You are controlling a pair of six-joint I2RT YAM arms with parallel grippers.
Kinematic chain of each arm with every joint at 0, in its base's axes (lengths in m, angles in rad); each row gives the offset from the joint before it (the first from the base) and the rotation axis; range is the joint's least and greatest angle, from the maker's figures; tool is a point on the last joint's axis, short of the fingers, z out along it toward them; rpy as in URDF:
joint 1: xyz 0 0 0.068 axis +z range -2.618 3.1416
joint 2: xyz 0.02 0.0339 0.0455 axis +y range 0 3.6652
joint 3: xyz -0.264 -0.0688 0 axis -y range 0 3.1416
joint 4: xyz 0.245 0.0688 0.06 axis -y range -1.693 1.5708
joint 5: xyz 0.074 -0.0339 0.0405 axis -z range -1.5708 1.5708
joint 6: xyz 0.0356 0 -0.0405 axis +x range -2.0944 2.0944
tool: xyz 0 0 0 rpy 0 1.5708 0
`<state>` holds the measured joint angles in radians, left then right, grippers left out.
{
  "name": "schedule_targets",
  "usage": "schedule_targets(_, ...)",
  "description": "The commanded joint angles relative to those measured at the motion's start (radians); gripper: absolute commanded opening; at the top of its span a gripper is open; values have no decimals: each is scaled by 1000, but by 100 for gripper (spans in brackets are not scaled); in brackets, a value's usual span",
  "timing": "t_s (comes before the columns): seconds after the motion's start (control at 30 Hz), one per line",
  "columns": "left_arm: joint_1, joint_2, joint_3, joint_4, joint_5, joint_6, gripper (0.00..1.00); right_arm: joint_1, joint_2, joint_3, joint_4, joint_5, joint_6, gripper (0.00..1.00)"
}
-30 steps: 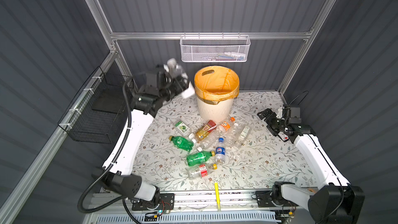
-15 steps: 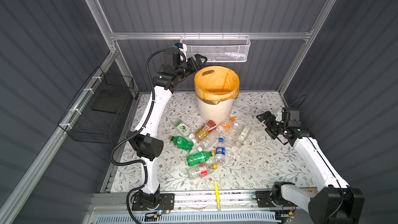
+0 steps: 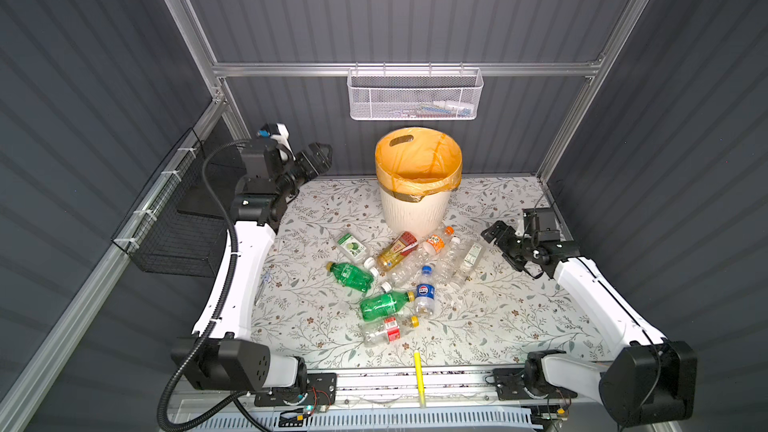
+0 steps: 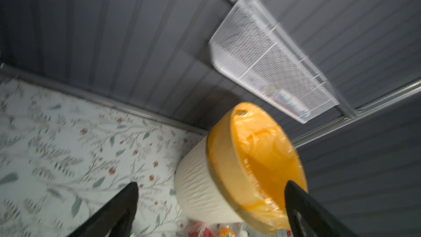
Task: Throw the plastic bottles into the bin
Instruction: 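Grasp a clear bottle with the right gripper while the left gripper returns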
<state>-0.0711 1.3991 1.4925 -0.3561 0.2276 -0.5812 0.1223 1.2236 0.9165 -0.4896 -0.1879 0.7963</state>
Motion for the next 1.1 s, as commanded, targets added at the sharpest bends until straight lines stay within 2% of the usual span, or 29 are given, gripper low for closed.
schedule_targets(0.0,22,8,-171,-9,-8,0,100,46,46,-23,-8,64,-1,95)
schedule_targets(0.2,25,-12,-326,-18,-20,33,99,111,132,-55,40,113,29,93)
schedule_targets(0.43,25,-38,-448,18,-14,12,100,124,218,-82,109,136,49,86)
schedule_targets(1.07,25,-39,-525,51,-7,-8,99,138,387,-38,214,163,47,77)
